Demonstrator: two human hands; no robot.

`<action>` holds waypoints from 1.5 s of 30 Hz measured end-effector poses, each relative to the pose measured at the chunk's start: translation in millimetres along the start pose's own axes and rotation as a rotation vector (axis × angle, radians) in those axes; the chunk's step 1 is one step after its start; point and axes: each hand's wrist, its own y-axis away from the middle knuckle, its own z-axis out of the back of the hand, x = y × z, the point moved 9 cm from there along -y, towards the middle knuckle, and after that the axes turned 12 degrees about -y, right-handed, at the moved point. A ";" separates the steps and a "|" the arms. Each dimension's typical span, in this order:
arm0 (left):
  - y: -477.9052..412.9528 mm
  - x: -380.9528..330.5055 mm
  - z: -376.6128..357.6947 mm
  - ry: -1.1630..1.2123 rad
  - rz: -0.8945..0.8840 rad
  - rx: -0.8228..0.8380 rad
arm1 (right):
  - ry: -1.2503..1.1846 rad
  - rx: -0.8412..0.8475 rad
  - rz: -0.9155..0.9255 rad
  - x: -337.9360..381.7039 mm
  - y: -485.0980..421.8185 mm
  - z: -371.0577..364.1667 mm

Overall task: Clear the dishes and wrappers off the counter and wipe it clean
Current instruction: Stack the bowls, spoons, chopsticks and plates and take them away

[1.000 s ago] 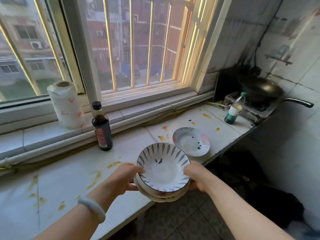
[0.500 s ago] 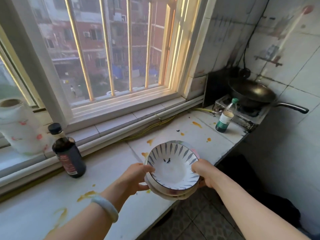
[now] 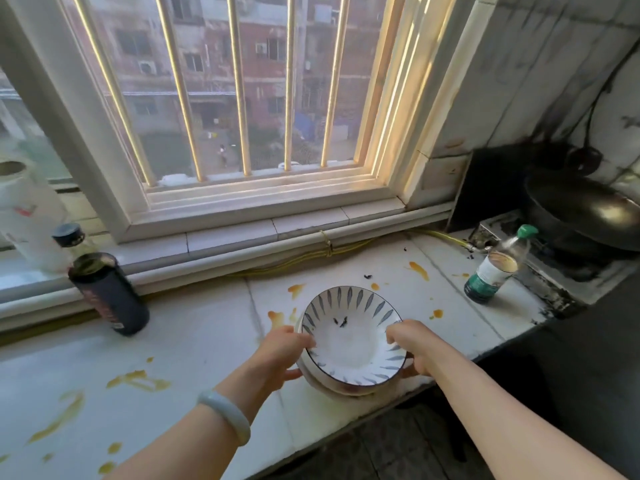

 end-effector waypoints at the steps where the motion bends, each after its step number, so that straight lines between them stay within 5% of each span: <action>1: -2.0 2.2 -2.2 0.000 0.009 -0.020 | 0.006 0.017 0.002 1.8 -4.5 0.5; 28: -25.0 13.5 -6.8 -0.158 0.019 -0.278 | 0.212 0.054 0.176 13.6 -36.1 -8.4; 45: -31.9 33.0 -35.1 0.050 0.169 0.118 | 0.167 0.170 0.153 6.6 -53.7 -17.2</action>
